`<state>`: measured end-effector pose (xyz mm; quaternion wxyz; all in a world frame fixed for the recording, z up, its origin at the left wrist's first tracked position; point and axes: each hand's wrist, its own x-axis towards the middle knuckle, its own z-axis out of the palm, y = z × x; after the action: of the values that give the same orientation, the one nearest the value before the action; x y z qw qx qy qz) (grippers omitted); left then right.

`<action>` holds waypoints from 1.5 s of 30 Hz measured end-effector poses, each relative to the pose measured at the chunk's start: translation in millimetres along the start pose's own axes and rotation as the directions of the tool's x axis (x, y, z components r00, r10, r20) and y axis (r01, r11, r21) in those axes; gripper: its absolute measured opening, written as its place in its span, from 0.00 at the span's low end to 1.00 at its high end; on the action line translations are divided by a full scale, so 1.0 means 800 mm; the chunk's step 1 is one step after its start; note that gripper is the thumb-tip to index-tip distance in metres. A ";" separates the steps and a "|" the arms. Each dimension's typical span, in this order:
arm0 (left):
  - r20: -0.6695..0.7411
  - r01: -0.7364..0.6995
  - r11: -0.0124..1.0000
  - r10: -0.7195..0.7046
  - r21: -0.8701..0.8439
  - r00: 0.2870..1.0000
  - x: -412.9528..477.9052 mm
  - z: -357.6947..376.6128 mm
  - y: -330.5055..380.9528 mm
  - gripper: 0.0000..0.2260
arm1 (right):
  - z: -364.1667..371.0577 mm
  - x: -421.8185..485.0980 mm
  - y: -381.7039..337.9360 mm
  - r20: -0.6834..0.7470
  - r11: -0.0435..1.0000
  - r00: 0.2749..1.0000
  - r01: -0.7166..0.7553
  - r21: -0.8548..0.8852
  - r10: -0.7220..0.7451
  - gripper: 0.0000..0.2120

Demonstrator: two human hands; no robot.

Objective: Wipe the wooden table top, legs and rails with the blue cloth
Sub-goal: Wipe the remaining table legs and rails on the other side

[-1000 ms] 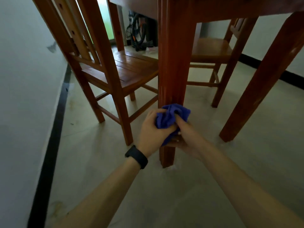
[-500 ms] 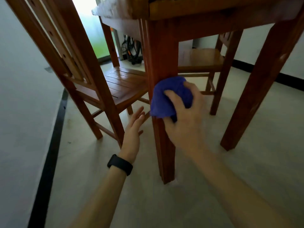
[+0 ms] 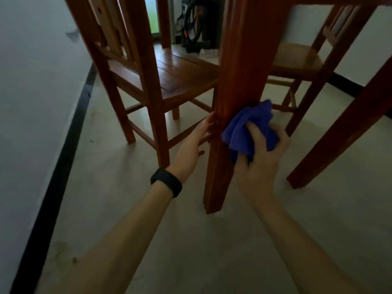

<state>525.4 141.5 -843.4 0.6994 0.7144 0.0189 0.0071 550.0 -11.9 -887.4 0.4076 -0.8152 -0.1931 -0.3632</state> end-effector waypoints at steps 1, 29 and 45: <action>0.010 0.001 1.000 0.000 -0.014 1.000 0.000 -0.002 0.000 0.16 | 0.003 0.010 -0.005 -0.003 1.000 1.000 0.005 -0.013 -0.005 0.28; 0.298 0.421 0.905 -0.386 -0.062 0.873 0.061 -0.053 -0.219 0.22 | 0.186 -0.231 0.056 0.046 0.139 0.133 -0.978 -0.157 0.990 0.14; 0.538 0.817 0.538 -0.761 0.207 0.364 -0.008 -0.053 -0.313 0.32 | 0.112 -0.239 0.033 0.502 0.285 0.134 -0.928 -0.238 0.854 0.11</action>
<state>513.0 188.6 -1092.7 0.6196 0.5489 0.1482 -0.5411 478.5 40.9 -1080.5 0.5202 -0.8024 0.2004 0.2131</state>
